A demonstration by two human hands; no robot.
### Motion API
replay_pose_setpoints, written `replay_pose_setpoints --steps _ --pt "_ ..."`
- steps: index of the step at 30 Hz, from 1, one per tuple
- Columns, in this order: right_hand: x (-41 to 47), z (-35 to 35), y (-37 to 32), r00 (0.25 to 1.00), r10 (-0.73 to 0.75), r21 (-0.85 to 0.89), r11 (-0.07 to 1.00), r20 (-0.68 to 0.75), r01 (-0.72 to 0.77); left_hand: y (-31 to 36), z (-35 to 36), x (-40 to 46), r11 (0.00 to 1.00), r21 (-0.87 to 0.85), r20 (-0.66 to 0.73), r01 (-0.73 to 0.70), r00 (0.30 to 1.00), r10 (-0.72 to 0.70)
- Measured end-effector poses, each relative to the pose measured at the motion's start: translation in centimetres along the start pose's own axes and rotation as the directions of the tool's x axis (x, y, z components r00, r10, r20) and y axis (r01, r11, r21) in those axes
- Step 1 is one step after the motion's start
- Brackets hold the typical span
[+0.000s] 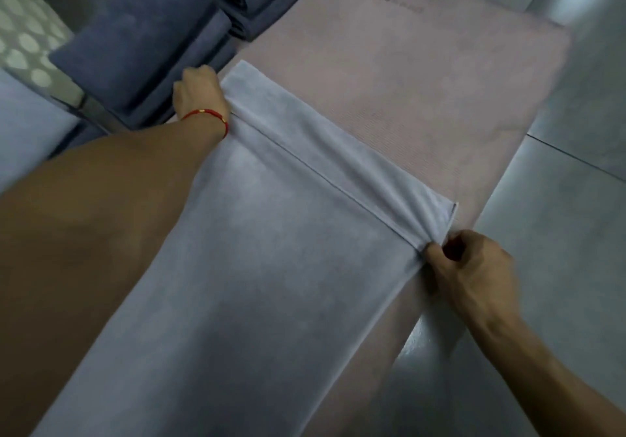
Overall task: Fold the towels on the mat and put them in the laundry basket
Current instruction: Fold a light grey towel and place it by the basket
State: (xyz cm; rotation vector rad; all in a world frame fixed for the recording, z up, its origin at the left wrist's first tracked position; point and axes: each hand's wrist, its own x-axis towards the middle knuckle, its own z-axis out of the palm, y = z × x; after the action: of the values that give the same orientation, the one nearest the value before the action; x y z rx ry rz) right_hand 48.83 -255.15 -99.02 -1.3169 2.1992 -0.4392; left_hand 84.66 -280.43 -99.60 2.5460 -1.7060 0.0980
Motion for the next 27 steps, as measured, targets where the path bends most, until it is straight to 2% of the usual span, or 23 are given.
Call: replay_pose_setpoints --steps 4,6,7,8,9,10,12,13,17,20,22,25,27 --pt "0.2 -0.5 0.1 0.997 -0.019 -0.055 0.998 0.079 0.023 0.3 0.1 -1.2 0.999 -0.026 0.01 -0.039 0.999 0.039" --pt "0.1 -0.7 -0.3 0.996 -0.092 -0.13 0.987 -0.003 0.091 1.4 -0.1 -3.4 0.994 -0.026 -0.068 -0.107 0.992 0.105" --pt "0.0 -0.7 -0.7 0.987 -0.149 -0.151 0.979 -0.056 0.139 2.2 0.2 -4.6 0.979 -0.013 -0.097 -0.205 0.974 0.203" --pt "0.0 -0.5 -1.3 0.971 -0.228 -0.185 0.96 -0.072 0.212 2.9 0.6 -5.7 0.944 0.007 -0.066 -0.33 0.942 0.33" --pt "0.3 0.0 -1.7 0.953 -0.302 -0.252 0.924 -0.02 0.287 3.4 1.3 -6.4 0.906 0.0 0.023 -0.423 0.906 0.423" --pt "0.7 0.6 -2.0 0.935 -0.345 -0.33 0.876 0.081 0.352 3.7 2.0 -6.6 0.896 -0.03 0.129 -0.443 0.887 0.443" --pt "1.7 2.3 -1.9 0.903 -0.333 -0.405 0.811 0.273 0.421 3.7 3.2 -6.3 0.929 -0.078 0.274 -0.362 0.888 0.369" --pt "2.2 2.9 -1.5 0.898 -0.322 -0.424 0.798 0.3 0.428 3.6 3.7 -6.1 0.939 -0.082 0.294 -0.333 0.892 0.342" --pt "2.5 3.2 -0.5 0.901 -0.316 -0.446 0.789 0.298 0.424 3.3 3.7 -5.3 0.929 -0.06 0.31 -0.365 0.878 0.364" --pt "2.6 2.9 -0.4 0.897 -0.321 -0.461 0.774 0.304 0.434 2.4 3.0 -3.9 0.904 -0.061 0.381 -0.423 0.827 0.413" --pt "2.7 2.9 -0.3 0.893 -0.327 -0.465 0.767 0.31 0.443 1.8 2.7 -3.7 0.93 -0.037 0.416 -0.365 0.841 0.347" --pt "2.8 2.9 -0.2 0.898 -0.324 -0.488 0.757 0.298 0.435 0.0 2.4 -6.5 0.975 -0.069 0.316 -0.211 0.923 0.222" --pt "2.8 2.9 -0.4 0.905 -0.31 -0.524 0.74 0.292 0.422 -2.8 1.9 -10.7 0.963 -0.127 0.238 -0.238 0.935 0.263"
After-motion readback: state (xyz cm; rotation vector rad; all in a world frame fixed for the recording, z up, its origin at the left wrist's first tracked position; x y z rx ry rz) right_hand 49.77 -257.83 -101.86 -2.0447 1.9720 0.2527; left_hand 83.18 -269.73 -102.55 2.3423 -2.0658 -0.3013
